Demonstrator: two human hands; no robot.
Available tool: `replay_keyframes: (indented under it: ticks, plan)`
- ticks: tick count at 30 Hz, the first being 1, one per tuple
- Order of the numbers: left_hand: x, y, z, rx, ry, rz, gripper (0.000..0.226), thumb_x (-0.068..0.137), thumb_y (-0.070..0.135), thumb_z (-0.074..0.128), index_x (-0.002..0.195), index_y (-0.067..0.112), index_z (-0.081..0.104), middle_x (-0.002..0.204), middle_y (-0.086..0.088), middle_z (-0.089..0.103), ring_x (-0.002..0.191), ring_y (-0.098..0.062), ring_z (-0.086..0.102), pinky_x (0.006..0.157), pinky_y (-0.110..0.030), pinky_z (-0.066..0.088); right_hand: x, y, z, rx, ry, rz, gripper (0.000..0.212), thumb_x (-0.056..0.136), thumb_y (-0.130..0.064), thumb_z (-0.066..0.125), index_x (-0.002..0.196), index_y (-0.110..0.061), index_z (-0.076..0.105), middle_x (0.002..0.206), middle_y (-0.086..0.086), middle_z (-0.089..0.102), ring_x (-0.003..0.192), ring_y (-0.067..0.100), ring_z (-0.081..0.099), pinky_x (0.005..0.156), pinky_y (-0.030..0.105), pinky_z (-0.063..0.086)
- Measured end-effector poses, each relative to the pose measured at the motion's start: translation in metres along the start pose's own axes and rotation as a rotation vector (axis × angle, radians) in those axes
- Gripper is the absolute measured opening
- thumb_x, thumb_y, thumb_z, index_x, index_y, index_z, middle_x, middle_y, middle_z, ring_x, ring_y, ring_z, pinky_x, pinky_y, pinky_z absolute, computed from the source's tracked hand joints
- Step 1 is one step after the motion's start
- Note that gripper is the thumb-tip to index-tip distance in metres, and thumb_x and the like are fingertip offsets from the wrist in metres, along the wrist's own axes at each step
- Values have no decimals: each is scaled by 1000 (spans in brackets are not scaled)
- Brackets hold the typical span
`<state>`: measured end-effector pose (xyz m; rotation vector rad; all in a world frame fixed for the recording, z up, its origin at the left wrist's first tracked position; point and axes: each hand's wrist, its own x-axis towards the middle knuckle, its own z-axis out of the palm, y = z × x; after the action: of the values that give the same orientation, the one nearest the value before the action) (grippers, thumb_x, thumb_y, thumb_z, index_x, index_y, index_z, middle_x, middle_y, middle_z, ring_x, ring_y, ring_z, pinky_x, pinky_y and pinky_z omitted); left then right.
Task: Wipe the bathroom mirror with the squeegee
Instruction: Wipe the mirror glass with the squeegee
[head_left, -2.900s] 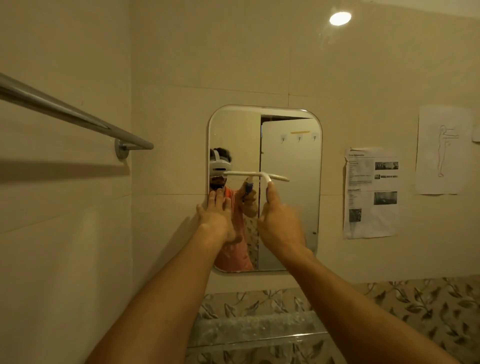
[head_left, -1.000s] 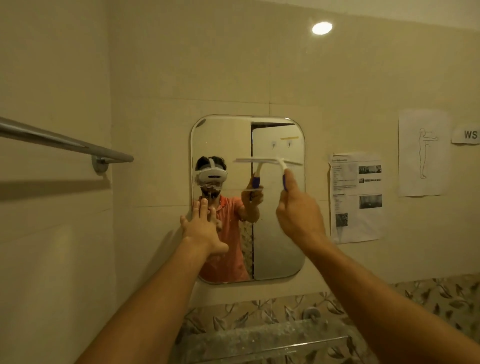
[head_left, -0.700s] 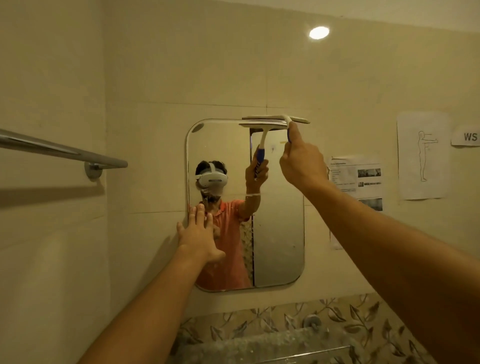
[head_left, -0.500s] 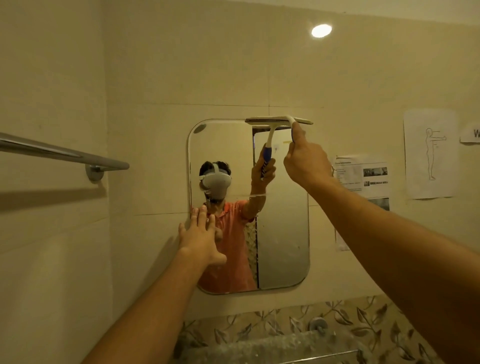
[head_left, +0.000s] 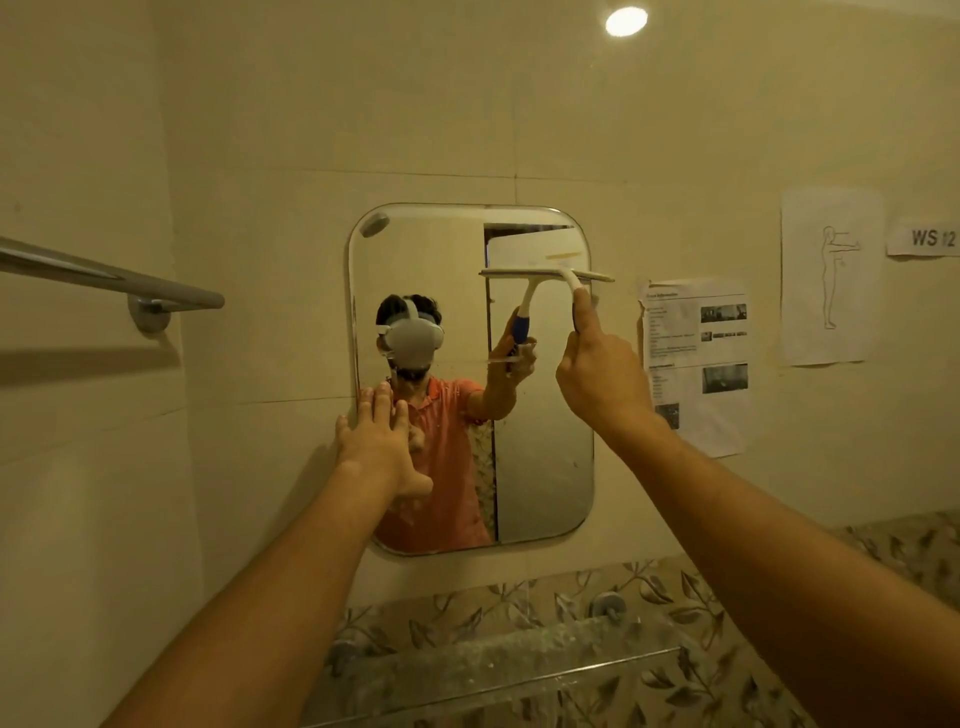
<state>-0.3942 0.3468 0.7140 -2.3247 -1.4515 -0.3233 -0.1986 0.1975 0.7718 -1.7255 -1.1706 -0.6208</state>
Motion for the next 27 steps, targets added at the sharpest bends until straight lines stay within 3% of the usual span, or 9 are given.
replay_keyframes:
  ticks: [4,9,14,20,22,27]
  plan:
    - [0,2,-2,-6,-13,-17,121,74,64,63,159,15,-8,162,-14,-26,150,-35,-19,122,-54,9,-25,17,10,-23,-20,32,67,108,-22,38,162,-32,-1,73,4,54,57,16,52,48,26,38]
    - [1,3,0,-6,-20,-31,122,73,65,62,159,16,-8,162,-15,-26,150,-35,-19,122,-54,9,-53,32,25,-45,-56,66,67,108,-26,35,161,-34,-4,75,7,57,61,18,56,50,29,44]
    - [1,4,-2,-11,-11,-24,121,72,64,62,160,15,-6,162,-14,-24,150,-35,-18,122,-54,10,-77,39,32,-57,-91,78,68,108,-25,34,162,-34,-6,77,6,57,62,17,54,50,28,40]
    - [-1,5,-1,-10,-22,-21,120,72,63,61,160,16,-7,162,-14,-25,150,-35,-19,122,-54,10,-92,46,21,-17,-154,94,65,109,-27,35,161,-38,-1,79,3,58,68,19,58,61,39,56]
    - [-1,5,0,-10,-20,-24,120,72,63,61,160,17,-6,162,-13,-25,150,-34,-18,122,-54,10,-82,42,11,22,-122,74,61,109,-29,35,162,-37,5,78,4,57,68,20,58,64,42,57]
    - [-2,5,-1,-18,-18,-23,120,74,63,61,159,17,-8,162,-13,-27,150,-33,-20,122,-54,8,-10,13,-24,32,25,-22,56,111,-28,34,162,-32,11,73,3,52,59,17,51,55,35,52]
